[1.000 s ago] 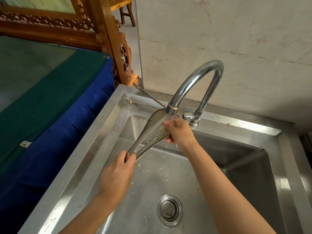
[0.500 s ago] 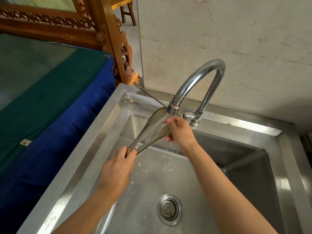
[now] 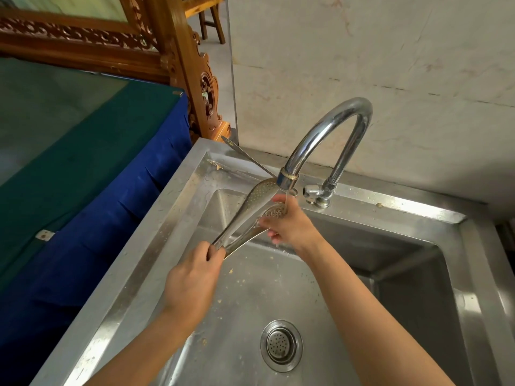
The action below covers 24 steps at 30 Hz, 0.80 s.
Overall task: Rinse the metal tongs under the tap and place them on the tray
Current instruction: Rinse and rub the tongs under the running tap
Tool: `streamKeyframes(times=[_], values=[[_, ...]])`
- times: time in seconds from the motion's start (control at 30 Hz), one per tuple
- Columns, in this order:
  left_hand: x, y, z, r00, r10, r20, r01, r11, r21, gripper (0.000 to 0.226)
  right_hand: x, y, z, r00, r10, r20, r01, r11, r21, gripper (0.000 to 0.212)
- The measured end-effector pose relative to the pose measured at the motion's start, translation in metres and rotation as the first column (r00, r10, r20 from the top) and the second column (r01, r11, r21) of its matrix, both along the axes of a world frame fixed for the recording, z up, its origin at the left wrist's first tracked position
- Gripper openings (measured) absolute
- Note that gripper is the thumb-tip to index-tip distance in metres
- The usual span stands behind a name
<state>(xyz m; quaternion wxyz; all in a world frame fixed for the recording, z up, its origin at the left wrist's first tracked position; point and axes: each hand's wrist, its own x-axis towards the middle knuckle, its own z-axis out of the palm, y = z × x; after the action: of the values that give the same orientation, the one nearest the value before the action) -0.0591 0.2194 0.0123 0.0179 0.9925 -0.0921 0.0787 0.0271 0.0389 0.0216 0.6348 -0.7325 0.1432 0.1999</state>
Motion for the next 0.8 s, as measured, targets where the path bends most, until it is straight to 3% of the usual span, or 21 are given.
streamKeyframes(times=[0.03, 0.13, 0.2, 0.33, 0.43, 0.5, 0.6, 0.7, 0.8], values=[[-0.001, 0.0, -0.002, 1.0, 0.003, 0.001, -0.003, 1.0, -0.001, 0.036, -0.001, 0.002, -0.001, 1.0, 0.014, 0.002, -0.015, 1.0, 0.015, 0.037], [-0.003, -0.003, -0.003, 1.0, -0.006, -0.005, 0.005, 1.0, -0.02, 0.038, 0.001, 0.004, -0.003, 0.977, -0.14, 0.158, 0.162, 0.978, -0.135, 0.017], [-0.002, -0.007, 0.0, 1.0, -0.024, 0.008, 0.024, 1.0, -0.004, 0.041, 0.002, 0.0, -0.006, 0.955, -0.2, 0.219, 0.247, 0.946, -0.212, 0.027], [-0.001, -0.011, 0.004, 0.999, -0.039, 0.0, 0.038, 0.997, 0.065, 0.045, -0.001, -0.011, -0.006, 0.957, -0.261, 0.123, 0.275, 0.954, -0.116, 0.041], [-0.003, -0.008, 0.001, 0.999, -0.026, -0.032, 0.029, 0.994, 0.101, 0.047, -0.002, -0.021, -0.001, 0.957, -0.209, 0.201, 0.264, 0.916, -0.303, 0.047], [-0.002, -0.007, 0.0, 0.999, -0.025, -0.046, 0.031, 0.992, 0.121, 0.047, -0.006, -0.023, 0.0, 0.917, -0.085, 0.389, 0.291, 0.81, -0.509, 0.045], [0.002, -0.012, 0.006, 0.996, -0.068, -0.05, 0.075, 0.985, 0.154, 0.044, -0.021, -0.016, 0.002, 0.742, 0.275, 0.612, 0.319, 0.658, -0.682, 0.034], [0.008, -0.018, 0.014, 0.992, -0.118, -0.055, 0.126, 0.974, 0.186, 0.041, -0.027, -0.013, 0.001, 0.644, 0.624, 0.442, 0.086, 0.515, -0.853, 0.042], [0.013, -0.018, 0.017, 0.989, -0.14, -0.047, 0.147, 0.972, 0.184, 0.04, -0.031, -0.014, 0.001, 0.554, 0.754, 0.354, -0.014, 0.434, -0.901, 0.049]])
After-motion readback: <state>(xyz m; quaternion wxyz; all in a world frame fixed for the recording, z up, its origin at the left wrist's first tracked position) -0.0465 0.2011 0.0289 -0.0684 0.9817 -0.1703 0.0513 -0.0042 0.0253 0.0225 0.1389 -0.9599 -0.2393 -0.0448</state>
